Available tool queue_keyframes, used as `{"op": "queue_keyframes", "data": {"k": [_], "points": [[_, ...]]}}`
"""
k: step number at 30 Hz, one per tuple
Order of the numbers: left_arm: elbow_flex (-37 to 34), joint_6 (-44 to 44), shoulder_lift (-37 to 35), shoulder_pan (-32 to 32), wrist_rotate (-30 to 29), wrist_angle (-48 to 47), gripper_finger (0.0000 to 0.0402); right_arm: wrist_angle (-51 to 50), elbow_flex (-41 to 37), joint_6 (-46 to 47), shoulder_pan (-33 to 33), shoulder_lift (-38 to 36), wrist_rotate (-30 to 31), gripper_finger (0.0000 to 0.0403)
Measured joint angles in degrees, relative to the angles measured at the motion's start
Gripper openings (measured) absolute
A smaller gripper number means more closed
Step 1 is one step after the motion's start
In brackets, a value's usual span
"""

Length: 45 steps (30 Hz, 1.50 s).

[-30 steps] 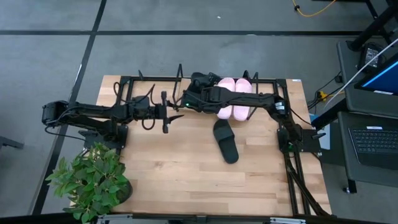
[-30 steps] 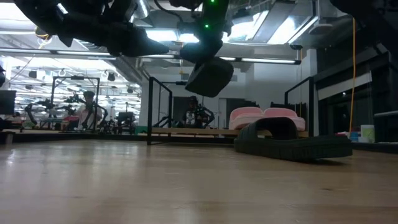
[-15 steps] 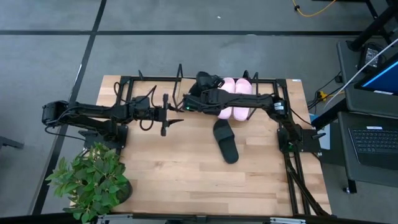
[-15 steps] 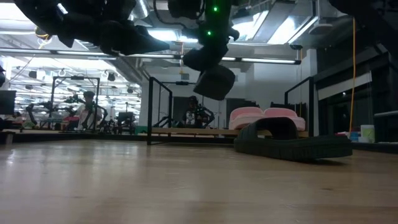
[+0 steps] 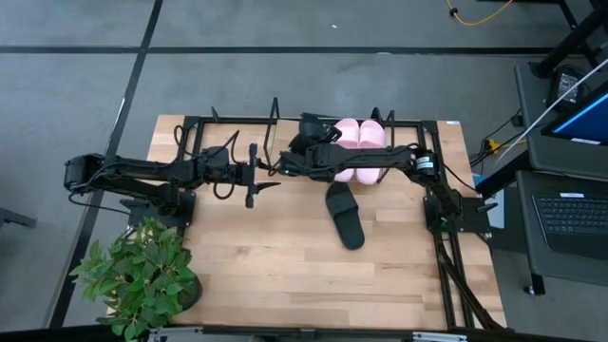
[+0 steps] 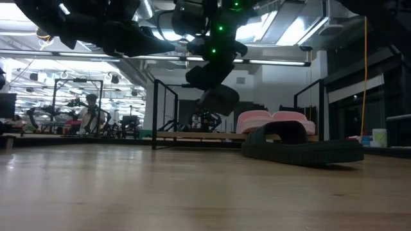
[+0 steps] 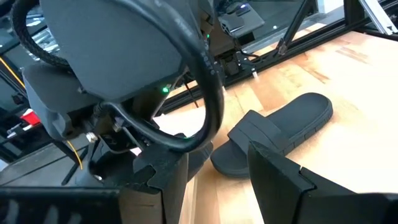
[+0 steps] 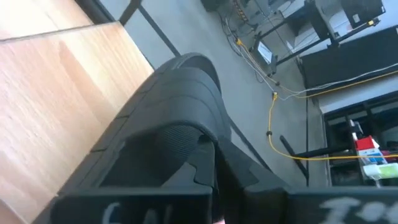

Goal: Pick and place slides into the shelf
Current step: Put the left black slide on the shelf

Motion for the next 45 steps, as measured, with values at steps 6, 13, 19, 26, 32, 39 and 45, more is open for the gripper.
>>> {"op": "queue_keyframes", "data": {"k": [6, 13, 19, 26, 32, 39, 45], "points": [[-0.04, 0.0, 0.02, 0.01, 0.0, 0.07, 0.0157, 2.53, -1.04, -1.3, 0.0, 0.0, 0.33, 0.0003], [-0.04, 0.0, 0.02, 0.02, 0.0, 0.05, 0.0157, 2.5, -1.04, -0.67, -0.02, 0.0, -0.4, 0.0003], [-0.04, -0.07, 0.02, 0.02, 0.0, 0.07, 0.0157, 2.4, -1.04, 0.11, -0.06, 0.0, -0.8, 0.0003], [-0.04, -0.22, 0.02, 0.02, -0.09, 0.02, 0.0157, 0.12, -1.04, 3.66, -0.29, 0.0, -0.84, 0.0003], [-0.04, -0.24, 0.02, 0.02, -0.09, -0.39, 0.0157, -1.75, -1.0, 4.64, -0.68, 0.65, -2.32, 0.0003], [-0.11, -0.4, 0.07, 0.02, -0.08, -0.55, 0.0157, -1.95, -0.96, 4.57, -0.9, 1.29, -2.24, 0.0003], [-0.11, -0.48, 0.07, 0.07, -0.39, -0.71, 0.0157, -2.68, -0.96, 4.29, -1.61, 1.32, -3.14, 0.0003]]}}
